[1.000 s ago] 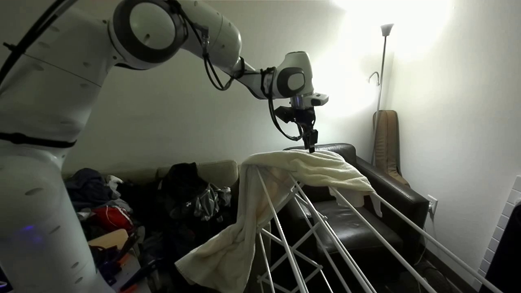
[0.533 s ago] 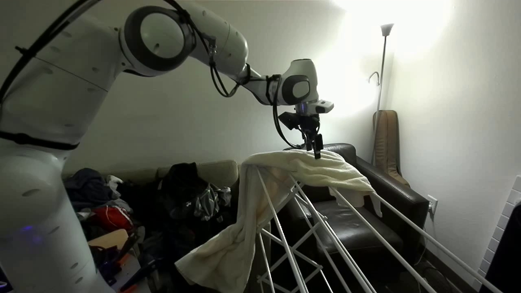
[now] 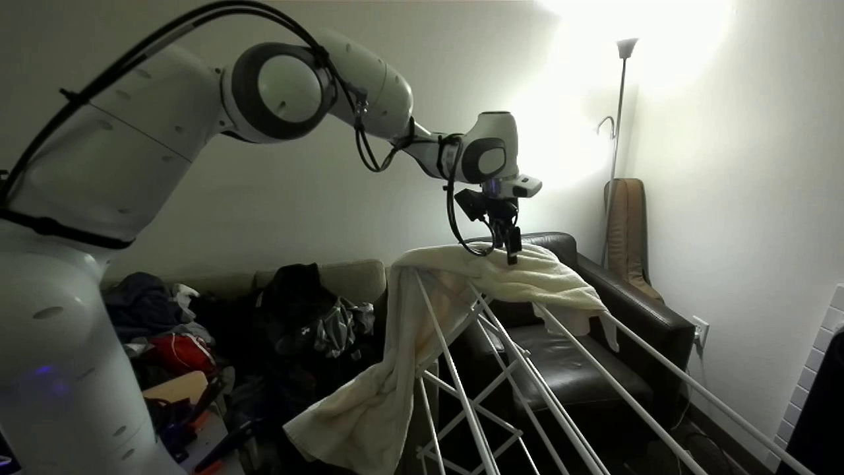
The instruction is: Take the towel and put it on the couch
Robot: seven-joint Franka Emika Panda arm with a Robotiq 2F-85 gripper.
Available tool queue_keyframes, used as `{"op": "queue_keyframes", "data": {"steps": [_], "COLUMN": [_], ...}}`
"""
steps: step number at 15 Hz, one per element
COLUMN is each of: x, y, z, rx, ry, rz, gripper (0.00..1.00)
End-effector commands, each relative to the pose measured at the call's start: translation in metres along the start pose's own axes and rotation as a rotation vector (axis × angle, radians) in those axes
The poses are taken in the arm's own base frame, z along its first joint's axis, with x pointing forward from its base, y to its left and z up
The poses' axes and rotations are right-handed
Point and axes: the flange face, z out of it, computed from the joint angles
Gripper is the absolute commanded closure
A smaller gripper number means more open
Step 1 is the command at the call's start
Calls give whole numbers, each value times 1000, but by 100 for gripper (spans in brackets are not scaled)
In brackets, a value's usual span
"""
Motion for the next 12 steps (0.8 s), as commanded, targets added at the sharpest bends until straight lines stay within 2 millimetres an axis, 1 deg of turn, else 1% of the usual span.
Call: {"op": "queue_keyframes", "data": {"steps": [1,2,3,4,7,12], "x": [2,2,3,3,7,11], "y": [-16,-19,-20,-19,-17,-11], "z": [9,11,12,13,12,9], "rx": [48,52,54,52,52,54], "ry": [-17,-19,-21,-23,-26,-29], "rz": [-1,-1,-2,3,11,25], "gripper": [2,12,27,31,53,85]}}
